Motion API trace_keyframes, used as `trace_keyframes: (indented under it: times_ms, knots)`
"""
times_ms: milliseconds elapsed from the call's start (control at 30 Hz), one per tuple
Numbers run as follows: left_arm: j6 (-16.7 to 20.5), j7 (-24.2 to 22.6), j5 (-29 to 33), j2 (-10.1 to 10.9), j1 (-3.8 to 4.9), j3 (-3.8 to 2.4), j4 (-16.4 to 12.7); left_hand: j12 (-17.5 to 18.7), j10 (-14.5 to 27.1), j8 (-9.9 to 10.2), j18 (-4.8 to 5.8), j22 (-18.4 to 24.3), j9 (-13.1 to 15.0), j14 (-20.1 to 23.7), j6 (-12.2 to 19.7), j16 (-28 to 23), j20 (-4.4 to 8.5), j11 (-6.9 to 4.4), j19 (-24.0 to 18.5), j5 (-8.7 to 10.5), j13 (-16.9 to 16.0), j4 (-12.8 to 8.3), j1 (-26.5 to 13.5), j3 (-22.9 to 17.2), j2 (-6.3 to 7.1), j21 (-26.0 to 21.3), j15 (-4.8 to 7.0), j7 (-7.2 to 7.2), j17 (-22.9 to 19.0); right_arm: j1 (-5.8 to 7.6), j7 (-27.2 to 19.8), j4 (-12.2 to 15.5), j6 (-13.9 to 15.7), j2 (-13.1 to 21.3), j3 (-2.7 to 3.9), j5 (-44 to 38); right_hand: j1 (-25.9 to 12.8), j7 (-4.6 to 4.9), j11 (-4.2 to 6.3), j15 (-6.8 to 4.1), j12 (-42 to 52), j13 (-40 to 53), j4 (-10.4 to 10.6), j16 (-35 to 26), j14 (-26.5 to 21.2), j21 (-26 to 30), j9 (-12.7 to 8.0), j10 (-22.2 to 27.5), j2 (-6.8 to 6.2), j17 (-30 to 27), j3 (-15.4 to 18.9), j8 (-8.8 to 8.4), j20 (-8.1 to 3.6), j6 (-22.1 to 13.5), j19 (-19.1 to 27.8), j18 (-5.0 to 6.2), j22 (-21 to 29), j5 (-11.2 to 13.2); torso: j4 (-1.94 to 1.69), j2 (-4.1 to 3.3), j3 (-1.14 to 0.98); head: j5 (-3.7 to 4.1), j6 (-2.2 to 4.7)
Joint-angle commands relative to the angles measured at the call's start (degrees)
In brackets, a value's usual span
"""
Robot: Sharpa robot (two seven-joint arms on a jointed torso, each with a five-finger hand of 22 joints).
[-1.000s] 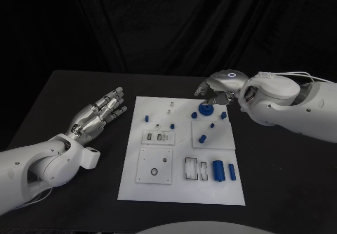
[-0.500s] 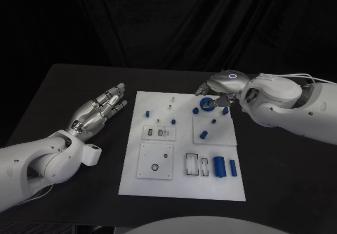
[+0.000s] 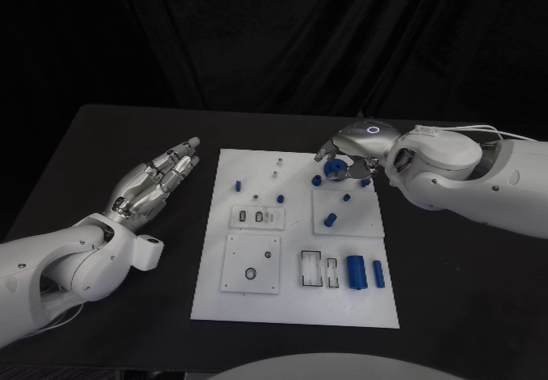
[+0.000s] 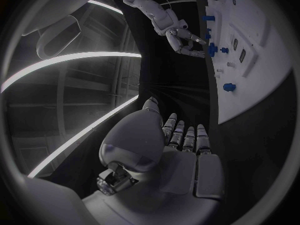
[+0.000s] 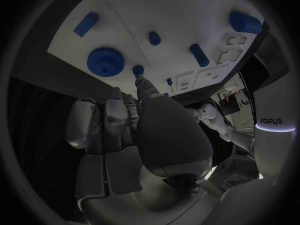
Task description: Assemble the parts on the task board
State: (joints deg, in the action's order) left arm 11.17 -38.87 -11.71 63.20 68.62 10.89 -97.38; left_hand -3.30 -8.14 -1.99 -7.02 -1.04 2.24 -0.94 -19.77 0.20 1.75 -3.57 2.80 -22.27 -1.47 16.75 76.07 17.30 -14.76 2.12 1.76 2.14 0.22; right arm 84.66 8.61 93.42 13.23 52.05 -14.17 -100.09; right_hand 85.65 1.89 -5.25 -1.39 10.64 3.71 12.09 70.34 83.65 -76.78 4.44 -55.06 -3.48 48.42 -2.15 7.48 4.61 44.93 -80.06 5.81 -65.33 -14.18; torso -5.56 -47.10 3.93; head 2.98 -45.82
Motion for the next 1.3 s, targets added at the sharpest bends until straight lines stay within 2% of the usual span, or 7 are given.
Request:
trace_keyframes:
  times_ms: [33,233,300,567,733,1133,1300]
  knots:
    - [1.3,-17.8,-0.3,-0.1,0.12,-0.08,0.0,-0.2,0.0,-0.3,0.63,0.0,0.0,0.2,-0.3,0.0,1.0,0.15,0.1,-0.47,-0.1,0.0,0.2,0.4,0.43,0.1,3.23,-0.3,0.0,-0.36,-0.4,-0.4,-0.8,-0.3,0.03,-0.6,0.3,-0.02,0.02,0.45,-0.3,0.1,-0.1,0.1,0.1,-0.2,0.1,-0.4,-0.32,0.1,-0.4,-0.27,0.37,0.6,0.1,-0.63,-0.1,-0.3,0.1,-0.02,0.0,0.01,0.04]
    - [0.5,-17.2,-0.3,-0.5,0.11,-0.08,0.5,0.1,0.6,-0.1,1.44,0.1,-0.1,0.7,0.3,-0.1,-0.69,1.91,-0.2,-0.71,0.0,0.0,0.5,0.2,0.05,-0.1,0.87,-0.37,-0.2,-1.35,-0.4,-1.3,-0.9,-1.3,0.03,-0.6,0.3,0.0,0.15,0.65,-0.5,0.1,-0.1,0.2,0.1,-0.3,0.2,-1.6,-0.17,0.3,-0.9,-0.33,0.52,1.2,0.0,-0.67,-0.4,-1.2,0.02,0.07,-0.03,0.21,-0.05]
    - [0.2,-17.0,-0.3,-0.7,0.11,-0.07,0.8,0.2,0.9,-0.1,1.31,0.2,-0.1,0.9,0.7,-0.2,-1.89,2.7,-0.4,-1.0,0.0,0.0,0.7,0.1,-0.12,-0.3,-0.07,-0.14,-0.2,-1.7,-0.4,-1.7,-0.6,-1.6,0.03,-0.6,0.2,-0.03,0.16,0.69,-0.6,0.1,-0.1,0.3,0.1,-0.3,0.3,-1.8,-0.19,0.4,-1.0,-0.29,0.56,1.5,0.1,-0.67,-0.4,-1.4,-0.08,0.1,-0.04,0.32,-0.06]
    - [-0.6,-16.3,-0.3,-1.1,0.1,0.01,1.5,0.4,1.2,-0.1,0.23,0.3,-0.1,0.9,1.0,-0.2,-3.81,3.22,-0.7,-1.88,0.1,0.0,1.2,-0.2,-0.34,-0.5,-0.88,0.0,-0.2,-2.66,-1.1,-3.1,1.2,-2.7,0.03,-0.6,0.1,-0.11,0.11,1.03,-1.4,0.0,0.0,0.7,0.2,-0.5,0.6,-2.8,-0.27,1.0,-2.0,-0.08,0.92,3.3,0.0,-0.72,-0.9,-3.5,-0.08,0.04,0.06,0.04,-0.11]
    - [-1.3,-15.7,-0.3,-1.3,0.09,0.09,1.8,0.4,1.4,-0.1,-0.73,0.3,-0.1,0.9,1.3,-0.2,-5.6,3.88,-0.8,-4.25,0.1,0.0,2.5,-0.7,-0.35,-0.6,-1.76,0.02,-0.2,-2.93,-1.5,-3.4,2.0,-3.1,0.03,-0.6,0.1,-0.12,0.15,1.06,-1.6,0.1,0.0,0.8,0.2,-0.6,0.8,-3.3,-0.17,1.3,-2.6,0.06,0.98,4.1,0.0,-0.75,-1.2,-3.8,-0.14,-0.04,0.05,0.13,-0.54]
    - [-2.7,-14.2,-0.3,-1.5,0.09,0.27,1.9,0.7,2.0,0.0,-1.0,0.3,-0.2,0.9,1.7,-0.2,-6.49,5.03,-0.9,-4.77,0.2,0.0,2.9,-0.9,-0.52,-0.6,-2.5,-0.15,-0.2,-3.84,-1.8,-4.7,3.6,-4.4,0.04,-0.6,0.6,-0.45,0.15,1.39,-2.2,0.0,0.7,1.2,0.1,-1.0,1.7,-5.7,0.07,2.0,-5.6,0.81,1.3,8.2,-0.1,-0.88,-2.2,-4.8,-0.09,-0.05,0.07,-0.25,-1.22]
    - [-3.3,-13.4,-0.3,-1.6,0.09,0.41,2.3,0.7,2.0,-0.1,-0.94,0.3,-0.2,0.9,1.6,-0.2,-6.95,5.67,-0.9,-5.68,0.2,0.0,3.5,-1.2,-0.7,-0.6,-3.03,-0.46,-0.2,-4.27,-1.8,-5.3,3.9,-5.0,0.04,-0.6,1.0,0.02,0.27,1.36,-2.2,0.1,0.7,1.2,0.1,-1.1,2.1,-7.0,-0.13,2.0,-6.9,0.83,1.32,9.1,0.0,-0.91,-2.5,-4.8,0.03,-0.01,0.1,-0.63,-1.4]
